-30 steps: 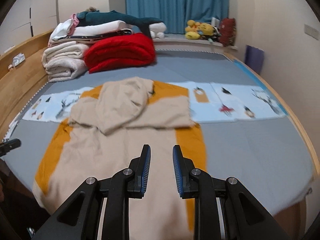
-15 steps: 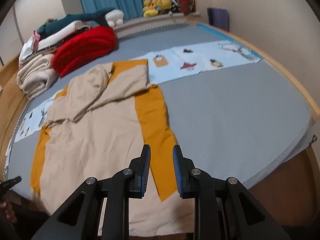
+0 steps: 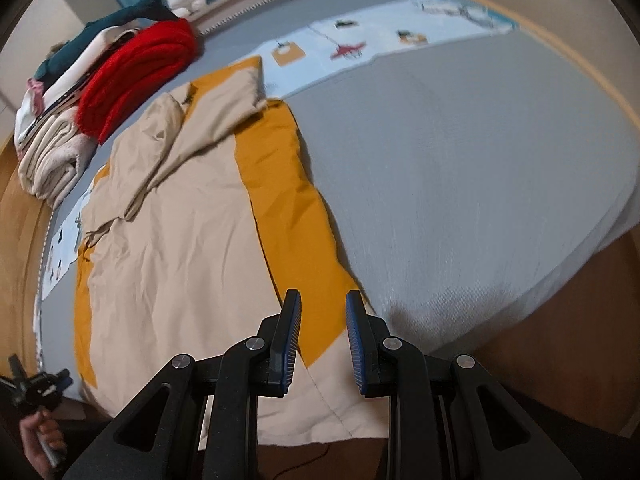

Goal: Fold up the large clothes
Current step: 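Grasp the jacket hem with the left tool while the right tool moves to the hem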

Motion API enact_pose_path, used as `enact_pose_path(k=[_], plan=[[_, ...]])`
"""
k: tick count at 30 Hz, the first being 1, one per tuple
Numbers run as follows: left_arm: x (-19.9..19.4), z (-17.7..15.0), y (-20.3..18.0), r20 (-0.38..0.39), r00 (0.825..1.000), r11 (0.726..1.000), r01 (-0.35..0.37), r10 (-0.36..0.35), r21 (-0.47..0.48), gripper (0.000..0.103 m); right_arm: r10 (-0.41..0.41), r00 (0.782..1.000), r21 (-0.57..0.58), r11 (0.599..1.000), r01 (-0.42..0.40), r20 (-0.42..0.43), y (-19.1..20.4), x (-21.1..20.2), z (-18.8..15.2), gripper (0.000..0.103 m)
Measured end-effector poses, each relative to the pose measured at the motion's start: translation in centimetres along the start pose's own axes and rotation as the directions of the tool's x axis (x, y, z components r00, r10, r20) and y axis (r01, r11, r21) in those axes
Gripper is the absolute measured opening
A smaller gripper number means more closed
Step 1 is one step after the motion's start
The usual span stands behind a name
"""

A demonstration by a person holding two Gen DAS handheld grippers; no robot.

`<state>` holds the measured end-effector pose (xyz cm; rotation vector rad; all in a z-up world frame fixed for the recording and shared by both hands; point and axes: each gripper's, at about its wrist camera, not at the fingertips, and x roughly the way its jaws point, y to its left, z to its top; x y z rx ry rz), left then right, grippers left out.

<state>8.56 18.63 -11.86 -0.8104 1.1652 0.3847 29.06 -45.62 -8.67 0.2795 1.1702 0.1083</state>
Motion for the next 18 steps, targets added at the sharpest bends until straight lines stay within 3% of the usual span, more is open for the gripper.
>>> enact_pose_path(k=[8, 18], plan=[[1.2, 0.4, 0.2, -0.008, 0.996, 0.996, -0.084, 0.084, 0.024, 0.033, -0.037, 0.996, -0.014, 0.999, 0.036, -0.083, 0.1, 2.1, -0.5, 0.025], [3.0, 0.5, 0.9, -0.062, 0.987, 0.987, -0.148, 0.151, 0.056, 0.035, -0.120, 0.976, 0.013, 0.992, 0.124, -0.183, -1.3, 5.6, -0.6, 0.026]])
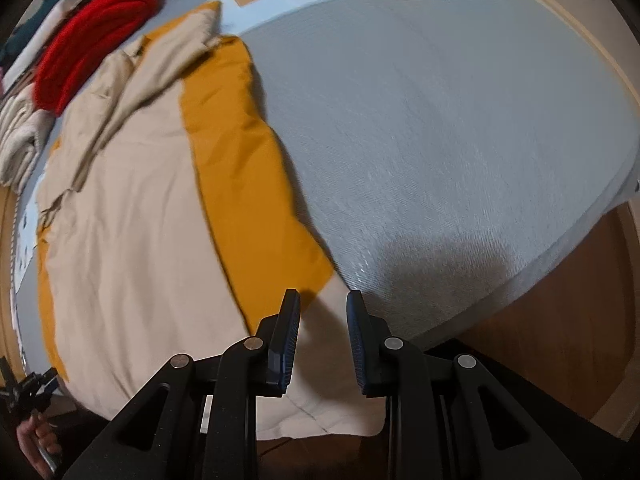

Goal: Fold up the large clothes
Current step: 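Grasp the jacket hem with the left tool while the right tool moves to the hem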

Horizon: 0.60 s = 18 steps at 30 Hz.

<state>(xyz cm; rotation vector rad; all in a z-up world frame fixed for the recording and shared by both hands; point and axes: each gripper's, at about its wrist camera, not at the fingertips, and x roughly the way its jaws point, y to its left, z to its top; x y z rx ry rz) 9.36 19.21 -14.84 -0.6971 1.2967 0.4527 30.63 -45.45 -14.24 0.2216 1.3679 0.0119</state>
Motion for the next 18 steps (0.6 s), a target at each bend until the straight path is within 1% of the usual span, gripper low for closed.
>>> enact_pose_path(k=[4, 6, 8, 11, 13, 14, 15, 17, 18], plan=[[0.3, 0.0, -0.6, 0.015, 0.999, 0.998, -0.039, 0.039, 0.039, 0.036, -0.041, 0.998, -0.033, 0.999, 0.039, -0.050, 0.3, 1.6, -0.4, 0.026], [0.4, -0.2, -1.2, 0.026, 0.998, 0.995, -0.064, 0.062, 0.074, 0.037, -0.056, 0.997, -0.055, 0.997, 0.053, -0.043, 0.7, 1.8, -0.5, 0.027], [0.6, -0.4, -1.9, 0.040, 0.995, 0.988, -0.095, 0.091, 0.121, 0.037, -0.063, 0.997, -0.071, 0.996, 0.060, -0.041, 1.0, 1.8, -0.6, 0.029], [0.7, -0.7, -2.6, 0.057, 0.992, 0.978, -0.121, 0.112, 0.171, 0.037, -0.069, 0.997, -0.092, 0.994, 0.065, -0.038, 1.7, 2.0, -0.9, 0.033], [0.7, -0.8, -2.8, 0.067, 0.990, 0.971, -0.134, 0.123, 0.196, 0.030, -0.078, 0.996, -0.118, 0.990, 0.074, -0.034, 2.3, 2.0, -1.2, 0.034], [0.6, -1.0, -3.0, 0.076, 0.987, 0.966, -0.153, 0.140, 0.210, 0.022, -0.083, 0.996, -0.129, 0.989, 0.078, -0.032, 2.6, 2.1, -1.2, 0.034], [0.6, -1.1, -3.1, 0.083, 0.986, 0.962, -0.161, 0.147, 0.220, 0.018, -0.083, 0.996, -0.146, 0.986, 0.078, -0.030, 2.9, 2.1, -1.4, 0.034], [0.4, -1.4, -3.6, 0.089, 0.986, 0.956, -0.159, 0.141, 0.247, 0.011, -0.070, 0.997, -0.165, 0.984, 0.065, -0.028, 3.5, 2.0, -1.7, 0.034], [0.2, -1.5, -3.7, 0.096, 0.985, 0.952, -0.165, 0.144, 0.259, 0.010, -0.058, 0.998, -0.171, 0.984, 0.053, -0.027, 3.7, 1.9, -1.9, 0.029]])
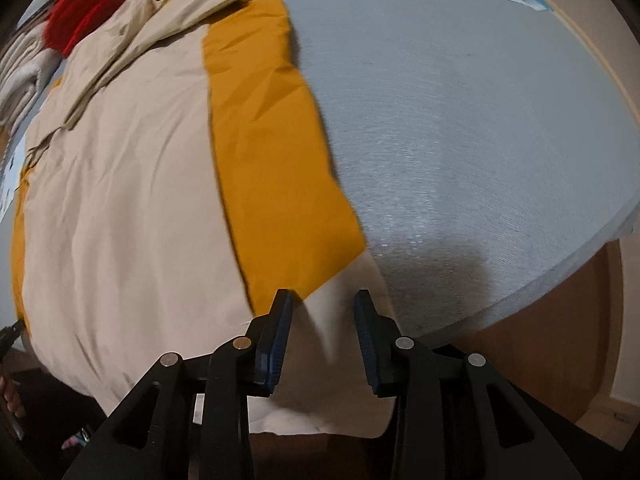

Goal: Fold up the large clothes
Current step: 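Grasp the jacket hem with the left tool while the right tool moves to the hem, then grasp the jacket hem with the right tool beside the left tool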

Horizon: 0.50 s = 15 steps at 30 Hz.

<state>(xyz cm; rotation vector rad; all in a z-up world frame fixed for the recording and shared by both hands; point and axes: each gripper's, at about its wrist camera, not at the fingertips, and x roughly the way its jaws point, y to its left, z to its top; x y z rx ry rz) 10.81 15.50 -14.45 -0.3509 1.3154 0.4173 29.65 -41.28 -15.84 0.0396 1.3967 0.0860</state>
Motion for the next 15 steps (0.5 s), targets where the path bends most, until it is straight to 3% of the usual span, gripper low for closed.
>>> enact_pose_path(k=[1, 3, 6, 9, 11, 13, 15], plan=[[-0.2, 0.0, -0.2, 0.003, 1.000, 1.000, -0.004, 0.004, 0.008, 0.010, 0.016, 1.000, -0.010, 1.000, -0.016, 0.001, 0.3, -0.1, -0.1, 0.018], [-0.4, 0.0, -0.3, 0.002, 1.000, 1.000, 0.012, -0.012, -0.003, 0.010, 0.055, 0.998, -0.036, 0.998, -0.055, 0.008, 1.2, -0.4, -0.3, 0.011], [-0.1, 0.0, 0.3, -0.024, 0.999, 0.999, 0.026, -0.027, -0.045, 0.019, 0.041, 0.999, -0.090, 0.995, -0.039, 0.025, 2.4, -0.8, -0.4, 0.011], [0.2, -0.2, 1.1, -0.034, 0.999, 0.998, 0.018, -0.020, -0.064, 0.025, -0.001, 0.999, -0.051, 0.999, 0.002, 0.035, 1.8, -0.9, -0.3, 0.013], [0.2, -0.3, 1.1, -0.035, 0.999, 0.998, 0.014, -0.016, -0.059, 0.026, -0.039, 0.997, 0.003, 0.999, 0.039, 0.061, 0.8, -1.3, 0.4, 0.017], [0.2, -0.4, 0.8, -0.035, 0.999, 0.999, 0.008, -0.010, -0.049, 0.027, -0.086, 0.994, 0.050, 0.995, 0.083, 0.072, -0.2, -1.4, 1.0, 0.041], [0.7, -0.1, 0.0, -0.035, 0.999, 0.999, 0.002, -0.004, -0.042, 0.029, -0.103, 0.992, 0.097, 0.991, 0.096, 0.071, -1.1, -1.3, 1.1, 0.049]])
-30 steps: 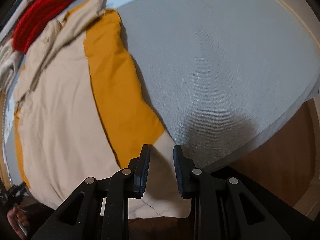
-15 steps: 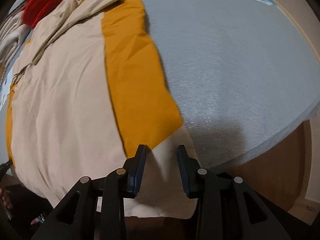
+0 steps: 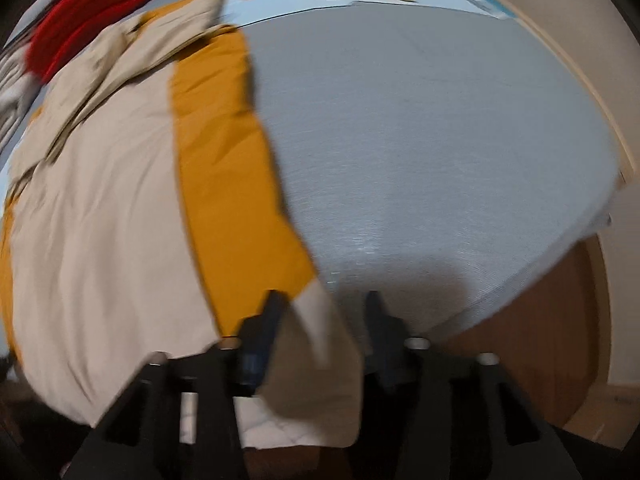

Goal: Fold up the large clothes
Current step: 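Grasp the jacket hem with the right tool beside the left tool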

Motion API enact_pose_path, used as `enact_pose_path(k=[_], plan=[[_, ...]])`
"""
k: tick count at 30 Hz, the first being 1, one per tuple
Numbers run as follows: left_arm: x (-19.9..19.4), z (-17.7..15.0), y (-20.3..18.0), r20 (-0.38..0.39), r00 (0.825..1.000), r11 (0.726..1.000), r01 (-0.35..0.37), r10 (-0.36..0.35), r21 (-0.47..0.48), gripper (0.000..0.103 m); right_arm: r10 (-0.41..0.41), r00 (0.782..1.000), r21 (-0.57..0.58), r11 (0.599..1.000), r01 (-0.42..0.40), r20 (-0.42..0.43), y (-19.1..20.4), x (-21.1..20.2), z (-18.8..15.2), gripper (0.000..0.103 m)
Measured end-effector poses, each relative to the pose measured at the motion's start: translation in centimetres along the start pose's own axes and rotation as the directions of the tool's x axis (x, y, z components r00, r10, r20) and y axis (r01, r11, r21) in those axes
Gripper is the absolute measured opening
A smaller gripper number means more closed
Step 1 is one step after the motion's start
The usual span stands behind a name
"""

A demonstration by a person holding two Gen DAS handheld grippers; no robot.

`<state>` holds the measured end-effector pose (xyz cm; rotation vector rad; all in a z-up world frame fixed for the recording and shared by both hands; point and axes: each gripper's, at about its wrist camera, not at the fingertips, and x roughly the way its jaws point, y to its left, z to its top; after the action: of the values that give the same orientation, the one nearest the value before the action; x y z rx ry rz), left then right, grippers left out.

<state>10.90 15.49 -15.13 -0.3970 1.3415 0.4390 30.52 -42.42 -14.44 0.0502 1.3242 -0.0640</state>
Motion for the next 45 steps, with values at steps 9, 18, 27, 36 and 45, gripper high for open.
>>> enact_pose_path(k=[9, 18, 27, 36, 45], plan=[[0.0, 0.2, -1.1, 0.002, 1.000, 1.000, -0.005, 0.005, 0.008, 0.029, 0.029, 0.996, -0.106, 0.994, -0.039, -0.086, 1.8, 1.8, -0.4, 0.052], [0.4, 0.5, -0.1, -0.001, 1.000, 1.000, -0.002, 0.002, 0.006, 0.029, 0.093, 0.992, -0.017, 0.995, -0.095, -0.086, -0.4, 1.5, -0.2, 0.052], [0.0, 0.4, -0.6, 0.000, 1.000, 1.000, 0.005, -0.005, 0.021, 0.017, 0.079, 0.993, -0.088, 0.992, -0.087, -0.090, 1.0, 2.0, -0.3, 0.042], [0.2, 0.1, -1.7, -0.002, 1.000, 0.998, -0.023, 0.023, 0.065, 0.019, 0.082, 0.993, -0.124, 0.988, -0.092, -0.082, 1.4, 1.3, -1.1, 0.019], [-1.2, -0.6, -3.2, 0.053, 0.998, 0.990, -0.048, 0.041, 0.132, 0.004, 0.074, 0.996, -0.172, 0.982, -0.081, -0.049, 2.4, 0.9, -1.2, 0.008]])
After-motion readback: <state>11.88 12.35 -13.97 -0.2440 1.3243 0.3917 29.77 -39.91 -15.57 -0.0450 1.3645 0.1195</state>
